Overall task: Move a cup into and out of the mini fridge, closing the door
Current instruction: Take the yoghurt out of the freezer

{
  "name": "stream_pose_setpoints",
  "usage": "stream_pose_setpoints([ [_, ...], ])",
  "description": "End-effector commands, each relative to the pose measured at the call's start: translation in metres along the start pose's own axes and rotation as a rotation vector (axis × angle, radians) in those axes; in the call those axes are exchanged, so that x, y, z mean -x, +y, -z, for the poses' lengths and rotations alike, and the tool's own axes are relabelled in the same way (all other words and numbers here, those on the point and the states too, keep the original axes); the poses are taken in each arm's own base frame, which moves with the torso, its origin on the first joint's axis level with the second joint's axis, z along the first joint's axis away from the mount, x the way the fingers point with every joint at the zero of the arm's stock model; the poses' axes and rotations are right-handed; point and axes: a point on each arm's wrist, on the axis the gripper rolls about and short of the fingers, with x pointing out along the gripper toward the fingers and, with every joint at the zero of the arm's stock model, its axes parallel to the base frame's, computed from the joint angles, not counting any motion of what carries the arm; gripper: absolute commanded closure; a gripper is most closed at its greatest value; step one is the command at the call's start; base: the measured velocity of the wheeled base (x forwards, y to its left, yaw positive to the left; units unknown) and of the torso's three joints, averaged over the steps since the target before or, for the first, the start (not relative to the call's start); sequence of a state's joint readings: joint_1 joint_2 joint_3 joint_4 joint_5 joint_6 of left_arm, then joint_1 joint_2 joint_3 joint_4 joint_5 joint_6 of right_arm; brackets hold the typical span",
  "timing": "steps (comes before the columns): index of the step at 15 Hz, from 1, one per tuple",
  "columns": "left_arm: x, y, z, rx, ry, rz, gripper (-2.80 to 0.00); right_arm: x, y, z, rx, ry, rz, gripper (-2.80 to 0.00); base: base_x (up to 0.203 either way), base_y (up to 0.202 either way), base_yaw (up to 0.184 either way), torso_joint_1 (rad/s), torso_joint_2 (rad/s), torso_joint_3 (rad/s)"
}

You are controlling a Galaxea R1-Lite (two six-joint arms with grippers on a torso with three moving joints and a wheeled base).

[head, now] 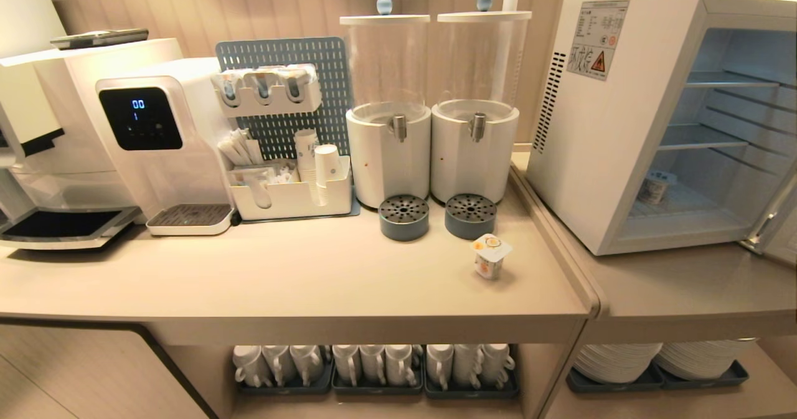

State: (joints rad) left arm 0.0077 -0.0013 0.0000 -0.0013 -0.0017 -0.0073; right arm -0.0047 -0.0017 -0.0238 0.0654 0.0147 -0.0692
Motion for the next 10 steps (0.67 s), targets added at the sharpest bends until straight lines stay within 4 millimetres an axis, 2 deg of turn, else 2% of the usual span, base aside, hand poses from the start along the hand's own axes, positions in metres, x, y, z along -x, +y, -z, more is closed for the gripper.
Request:
stream_pose_setpoints([
  [1,-0.0001,0.0,0.0004,0.0,0.001,0.0,0.0,0.0002,0.0,-0.0005,0.001,0.003,-0.001,0.0,0.0,0.0,0.0,0.0,0.0,0.0],
  [10,-0.0001,0.0,0.0004,0.0,0.001,0.0,0.0,0.0001,-0.0001,-0.0004,-0.011,0.002,0.002,0.0,0.0,0.0,0.0,0.0,0.0,0.0],
])
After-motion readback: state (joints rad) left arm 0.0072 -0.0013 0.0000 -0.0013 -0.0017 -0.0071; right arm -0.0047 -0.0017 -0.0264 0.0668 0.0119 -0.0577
